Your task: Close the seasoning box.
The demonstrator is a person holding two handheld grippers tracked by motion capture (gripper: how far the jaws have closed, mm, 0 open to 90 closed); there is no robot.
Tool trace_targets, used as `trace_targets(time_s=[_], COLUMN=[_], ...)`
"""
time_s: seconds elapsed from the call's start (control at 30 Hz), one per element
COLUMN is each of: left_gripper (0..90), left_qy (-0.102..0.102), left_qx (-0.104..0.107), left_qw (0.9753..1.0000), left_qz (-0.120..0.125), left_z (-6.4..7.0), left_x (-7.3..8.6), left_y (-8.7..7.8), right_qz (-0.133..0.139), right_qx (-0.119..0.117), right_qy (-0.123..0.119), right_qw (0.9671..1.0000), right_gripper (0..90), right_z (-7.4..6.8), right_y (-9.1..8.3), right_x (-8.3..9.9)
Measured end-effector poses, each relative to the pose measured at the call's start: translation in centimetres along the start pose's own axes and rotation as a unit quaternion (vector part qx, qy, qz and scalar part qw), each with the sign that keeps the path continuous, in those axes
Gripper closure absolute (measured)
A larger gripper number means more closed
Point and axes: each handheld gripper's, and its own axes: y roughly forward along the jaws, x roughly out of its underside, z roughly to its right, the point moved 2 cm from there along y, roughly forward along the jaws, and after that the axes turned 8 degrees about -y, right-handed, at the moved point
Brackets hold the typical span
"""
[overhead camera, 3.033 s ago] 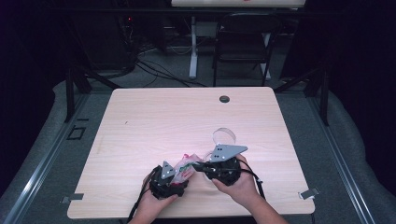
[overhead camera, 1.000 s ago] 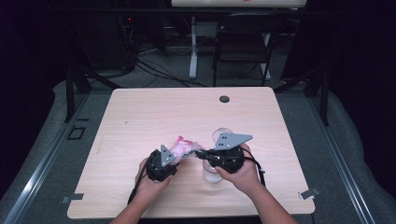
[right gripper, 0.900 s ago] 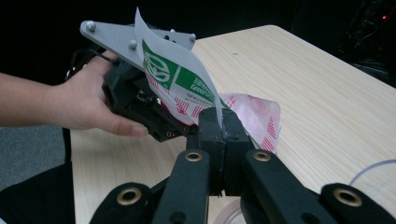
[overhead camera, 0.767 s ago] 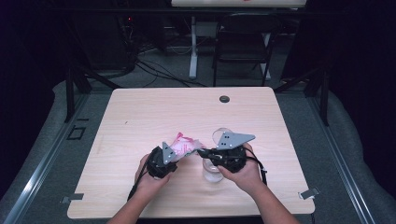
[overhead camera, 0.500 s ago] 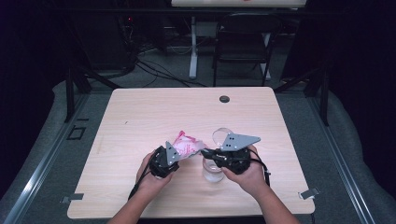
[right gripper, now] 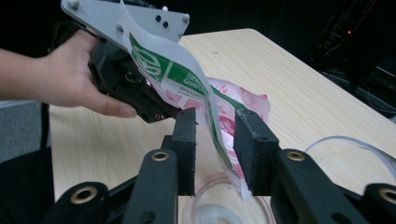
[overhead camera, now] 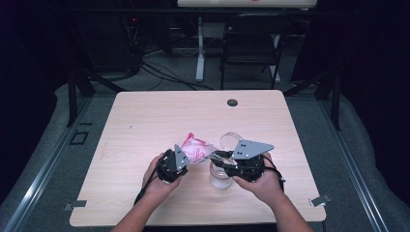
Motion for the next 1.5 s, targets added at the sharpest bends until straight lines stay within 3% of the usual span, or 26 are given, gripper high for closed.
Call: trace_targets(time_s=[0.23,0.4,0.67,0.9,1.2,1.5], left_gripper=[57.4,57.4,57.5,57.5,57.5,57.6], left_qy=[0.013,0.028,0.040,0.060,0.078,0.085], left_qx=[-0.008,-0.016,-0.020,-0.028,-0.031,-0.032], left_qw=[0.9998,0.9994,0.9989,0.9977,0.9964,0.9958], left_qz=[-0.012,-0.014,-0.016,-0.015,-0.014,-0.015], left_z=[-0.3,-0.3,-0.2,0.2,0.6,0.8], left_x=[0.0,-0.1,-0.4,-0.7,-1.2,-1.2], left_y=[0.1,0.1,0.1,0.1,0.1,0.3], right_qz=[-0.014,-0.022,-0.024,-0.034,-0.039,-0.044], right_qx=[0.021,0.035,0.033,0.025,0.015,-0.003], right_qy=[-0.065,-0.113,-0.145,-0.179,-0.192,-0.165], right_qw=[0.9976,0.9927,0.9886,0.9829,0.9805,0.9854], right_gripper=[64.0,59.5,58.5,58.9,62.4,76.6], right_z=[0.0,-0.2,-0.5,-1.2,-1.8,-1.7], right_y=[-0.3,-0.6,-0.6,0.0,0.7,0.8], right_x=[-0.3,-0.6,-0.8,-0.9,-0.8,-0.5])
